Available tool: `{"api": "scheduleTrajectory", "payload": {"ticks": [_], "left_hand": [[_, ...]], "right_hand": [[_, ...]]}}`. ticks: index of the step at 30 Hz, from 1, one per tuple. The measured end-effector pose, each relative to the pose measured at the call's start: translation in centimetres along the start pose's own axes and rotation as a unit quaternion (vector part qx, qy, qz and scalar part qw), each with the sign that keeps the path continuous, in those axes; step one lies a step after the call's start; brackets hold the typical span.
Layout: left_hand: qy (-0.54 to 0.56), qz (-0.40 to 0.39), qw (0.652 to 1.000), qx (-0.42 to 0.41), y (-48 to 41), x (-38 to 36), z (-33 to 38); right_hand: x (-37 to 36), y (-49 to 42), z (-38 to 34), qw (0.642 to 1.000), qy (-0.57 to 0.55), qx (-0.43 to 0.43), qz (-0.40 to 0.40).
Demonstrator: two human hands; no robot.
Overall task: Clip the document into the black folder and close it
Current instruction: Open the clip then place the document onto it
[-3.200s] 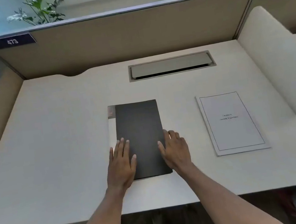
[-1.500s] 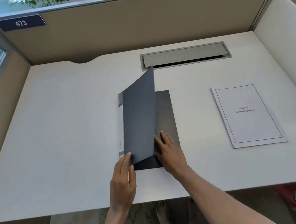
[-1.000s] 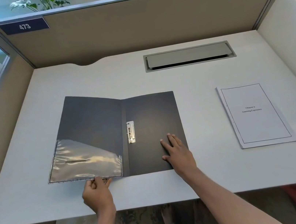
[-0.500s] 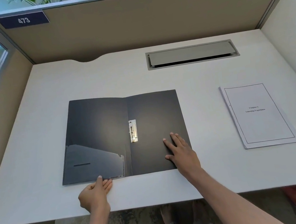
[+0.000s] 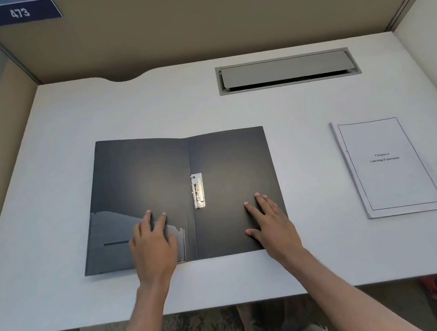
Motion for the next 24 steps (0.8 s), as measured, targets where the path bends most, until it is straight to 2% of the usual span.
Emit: {"api": "scheduleTrajectory", "payload": {"ticks": [4, 9, 11, 14, 18, 24], "left_hand": [[0.026, -0.051, 0.998, -0.034, -4.3, 0.7, 1.7], [0.064, -0.156, 0.986, 0.004, -10.2, 0.6, 3.2], [0.068, -0.164, 0.984, 0.021, -11.4, 0.4, 3.4], [0.069, -0.170, 0.982, 0.034, -12.1, -0.2, 3.3], [0.084, -0.187, 0.977, 0.049, -12.6, -0.8, 3.0], [0.117, -0.173, 0.976, 0.068, -12.8, -1.4, 2.5]], "right_hand": [[1.2, -0.7, -2.6, 0.999, -0.014, -0.006, 0.050], [2.1, -4.8, -9.0, 0.990, -0.125, -0.035, 0.056], [1.9, -6.5, -11.1, 0.985, -0.146, -0.079, 0.041], [1.0, -7.5, -12.4, 0.985, -0.114, -0.122, 0.029], [0.0, -7.6, -12.6, 0.988, -0.074, -0.128, 0.053], [0.0, -8.2, -12.8, 0.987, -0.054, -0.144, 0.052]]}}
Point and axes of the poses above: each hand's wrist, its own y-axis away from the middle knuckle, its own x-axis out of the back of the hand, z = x × y, the point moved 2 cm from there along -y, towards the middle knuckle, and after that the axes turned 2 degrees about -x, right-handed, at the moved point
